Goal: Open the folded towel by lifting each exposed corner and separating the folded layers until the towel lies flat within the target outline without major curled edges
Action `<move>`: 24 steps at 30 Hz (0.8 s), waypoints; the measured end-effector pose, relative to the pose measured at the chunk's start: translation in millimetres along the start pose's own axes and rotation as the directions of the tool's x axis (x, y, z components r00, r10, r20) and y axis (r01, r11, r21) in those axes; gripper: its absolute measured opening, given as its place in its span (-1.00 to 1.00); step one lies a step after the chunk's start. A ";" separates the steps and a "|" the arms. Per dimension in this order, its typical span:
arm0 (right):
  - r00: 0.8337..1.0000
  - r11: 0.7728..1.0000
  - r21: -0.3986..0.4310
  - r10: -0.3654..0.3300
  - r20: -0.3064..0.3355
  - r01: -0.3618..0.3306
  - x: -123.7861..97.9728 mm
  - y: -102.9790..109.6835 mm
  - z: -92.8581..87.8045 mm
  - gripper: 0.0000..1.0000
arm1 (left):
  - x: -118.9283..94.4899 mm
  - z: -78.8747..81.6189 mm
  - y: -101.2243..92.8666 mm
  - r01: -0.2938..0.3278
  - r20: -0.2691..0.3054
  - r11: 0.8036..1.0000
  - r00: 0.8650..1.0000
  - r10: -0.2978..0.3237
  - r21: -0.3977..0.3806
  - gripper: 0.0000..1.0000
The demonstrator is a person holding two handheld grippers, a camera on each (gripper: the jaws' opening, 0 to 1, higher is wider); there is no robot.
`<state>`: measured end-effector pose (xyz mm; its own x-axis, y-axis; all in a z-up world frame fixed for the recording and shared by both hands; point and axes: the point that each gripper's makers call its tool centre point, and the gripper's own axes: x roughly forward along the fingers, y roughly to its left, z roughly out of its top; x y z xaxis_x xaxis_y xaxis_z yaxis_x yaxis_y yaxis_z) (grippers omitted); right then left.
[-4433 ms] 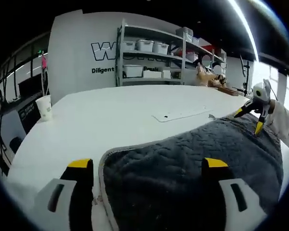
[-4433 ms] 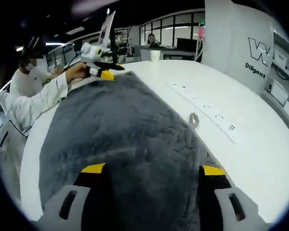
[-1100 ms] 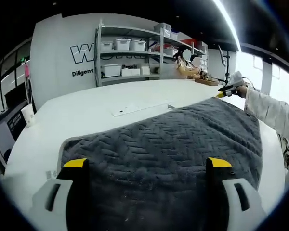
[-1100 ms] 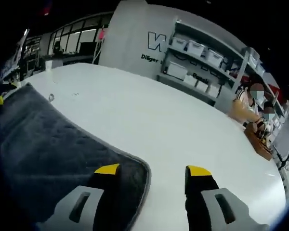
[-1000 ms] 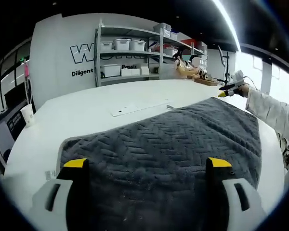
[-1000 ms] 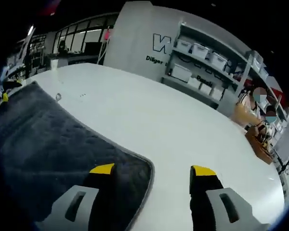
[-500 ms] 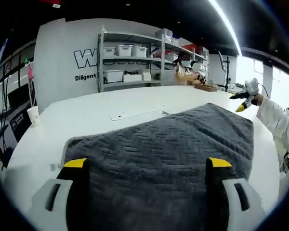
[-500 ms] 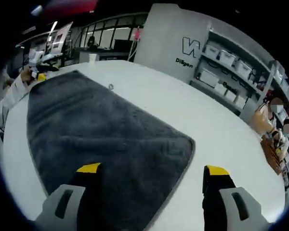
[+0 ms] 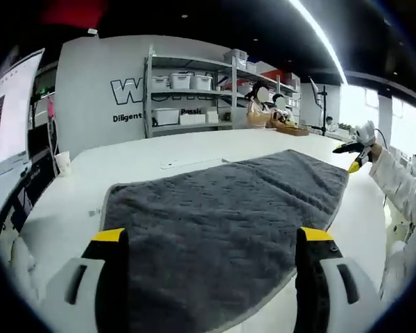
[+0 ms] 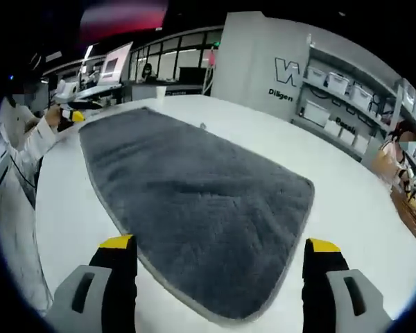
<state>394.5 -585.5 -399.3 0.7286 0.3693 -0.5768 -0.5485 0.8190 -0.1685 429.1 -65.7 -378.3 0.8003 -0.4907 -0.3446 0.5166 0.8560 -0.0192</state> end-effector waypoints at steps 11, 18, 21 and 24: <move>0.995 0.985 0.147 -0.098 0.017 0.095 -30.7 -7.8 -33.2 0.68 | -43.9 -45.2 24.5 -0.181 -0.052 0.980 0.983 0.177 -0.082 0.77; 0.979 0.947 0.255 -0.205 0.005 0.196 -31.8 -26.5 -48.1 0.31 | -60.3 -48.4 50.0 -0.328 -0.042 0.936 0.945 0.325 -0.132 0.56; 0.978 0.940 0.281 -0.207 0.013 0.195 -28.0 -24.4 -51.6 0.16 | -59.1 -57.3 53.0 -0.353 -0.076 0.928 0.935 0.346 -0.121 0.36; 0.977 0.940 0.277 -0.213 0.012 0.201 -24.6 -24.0 -53.3 0.12 | -53.8 -64.2 55.7 -0.365 -0.091 0.917 0.931 0.354 -0.160 0.17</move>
<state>367.8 -637.6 -423.7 0.8336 0.1920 -0.5179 -0.2555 0.9654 -0.0532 395.3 18.8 -421.1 0.9002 -0.1388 -0.4128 0.1335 0.9902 -0.0418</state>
